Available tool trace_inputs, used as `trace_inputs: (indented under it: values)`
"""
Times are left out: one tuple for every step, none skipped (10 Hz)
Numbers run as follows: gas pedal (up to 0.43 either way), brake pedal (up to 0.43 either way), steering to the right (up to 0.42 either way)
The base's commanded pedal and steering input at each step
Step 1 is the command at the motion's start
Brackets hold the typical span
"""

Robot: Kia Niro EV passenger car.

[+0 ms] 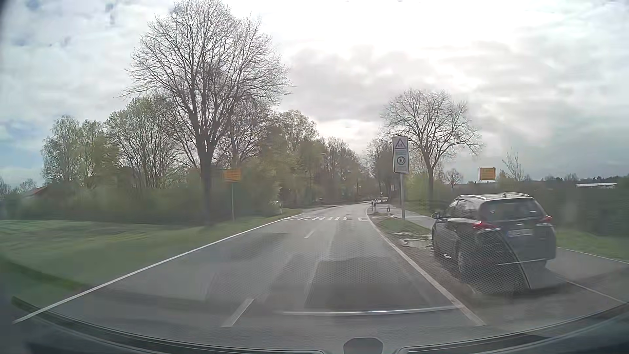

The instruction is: Follow the waypoints while adhering to traffic rules and regulations

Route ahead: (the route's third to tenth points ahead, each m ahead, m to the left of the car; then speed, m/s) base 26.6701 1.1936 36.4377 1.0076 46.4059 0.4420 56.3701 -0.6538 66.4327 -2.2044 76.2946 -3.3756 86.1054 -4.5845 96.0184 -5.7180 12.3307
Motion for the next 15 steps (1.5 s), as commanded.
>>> trace_inputs:
  values:
    - [0.11,0.0,0.006]
    - [0.098,0.0,0.006]
    - [0.087,0.0,0.006]
    - [0.079,0.0,0.006]
    - [0.047,0.0,0.006]
    - [0.008,0.0,0.006]
    - [0.0,0.0,0.006]
    - [0.0,0.0,0.006]
    - [0.0,0.006,0.007]
    - [0.0,0.0,0.006]
    - [0.047,0.0,0.007]
    - [0.047,0.006,0.008]
    - [0.047,0.0,0.008]
    - [0.047,0.0,0.008]
    - [0.047,0.0,0.008]
